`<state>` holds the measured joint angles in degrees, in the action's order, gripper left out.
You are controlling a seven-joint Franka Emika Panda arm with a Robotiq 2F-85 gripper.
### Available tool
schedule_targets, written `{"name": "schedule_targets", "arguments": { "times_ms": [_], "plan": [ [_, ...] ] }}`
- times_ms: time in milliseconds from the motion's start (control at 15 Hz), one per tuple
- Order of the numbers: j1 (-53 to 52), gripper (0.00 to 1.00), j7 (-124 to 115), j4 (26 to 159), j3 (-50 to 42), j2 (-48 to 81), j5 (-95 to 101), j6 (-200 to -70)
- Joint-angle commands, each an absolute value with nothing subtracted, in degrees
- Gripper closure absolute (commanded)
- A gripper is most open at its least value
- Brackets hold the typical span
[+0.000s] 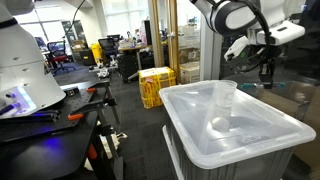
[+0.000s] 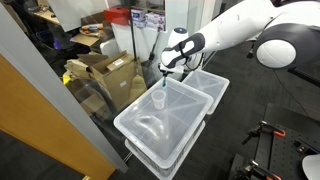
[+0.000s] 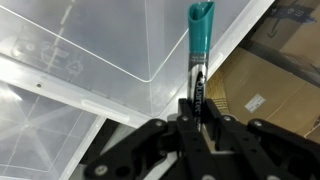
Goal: Put the marker inside the cup
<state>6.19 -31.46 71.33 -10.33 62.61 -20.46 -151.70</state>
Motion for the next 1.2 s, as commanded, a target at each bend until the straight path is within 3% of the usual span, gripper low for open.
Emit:
{"name": "schedule_targets", "arguments": {
  "times_ms": [0,733,1133],
  "plan": [
    [4.92,0.95,-29.75,81.4,-9.22,56.15,-19.69,-158.28],
    [2.5,0.95,-26.94,94.47,-8.06,47.28,-19.93,-166.28],
    [-2.95,0.95,-29.61,99.95,-12.2,43.8,-18.32,-168.01]
  ]
}}
